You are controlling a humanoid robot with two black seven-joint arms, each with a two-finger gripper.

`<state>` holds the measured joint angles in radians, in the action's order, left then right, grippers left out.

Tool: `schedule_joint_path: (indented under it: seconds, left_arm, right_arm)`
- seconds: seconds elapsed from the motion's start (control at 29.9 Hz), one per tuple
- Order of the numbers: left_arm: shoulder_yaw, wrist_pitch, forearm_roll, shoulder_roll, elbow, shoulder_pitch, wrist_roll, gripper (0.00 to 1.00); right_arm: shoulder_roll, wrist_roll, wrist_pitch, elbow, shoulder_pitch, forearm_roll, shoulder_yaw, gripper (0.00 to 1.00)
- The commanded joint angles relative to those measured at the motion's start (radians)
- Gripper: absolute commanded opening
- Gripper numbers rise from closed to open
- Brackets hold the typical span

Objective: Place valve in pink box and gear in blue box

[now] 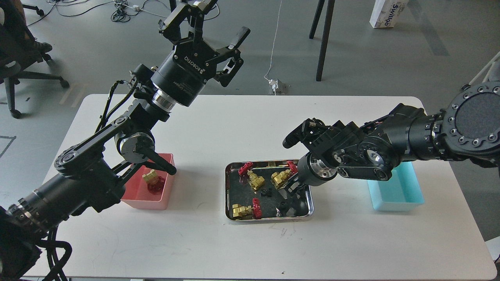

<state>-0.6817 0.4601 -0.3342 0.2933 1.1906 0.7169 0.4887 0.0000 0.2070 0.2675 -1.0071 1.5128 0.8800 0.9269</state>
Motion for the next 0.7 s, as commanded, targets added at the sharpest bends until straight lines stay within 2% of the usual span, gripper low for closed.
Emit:
schedule_joint_path:
  seconds: [0.0, 0.67]
  left_arm:
    - [0.005, 0.000, 0.000, 0.000, -0.005, -0.002, 0.000, 0.80]
    - [0.010, 0.006, 0.000, 0.000, -0.011, -0.007, 0.000, 0.80]
  right_arm:
    - [0.000, 0.000, -0.001, 0.002, -0.011, -0.006, 0.000, 0.63]
    - [0.000, 0.023, -0.007, -0.002, -0.031, -0.052, -0.008, 0.63]
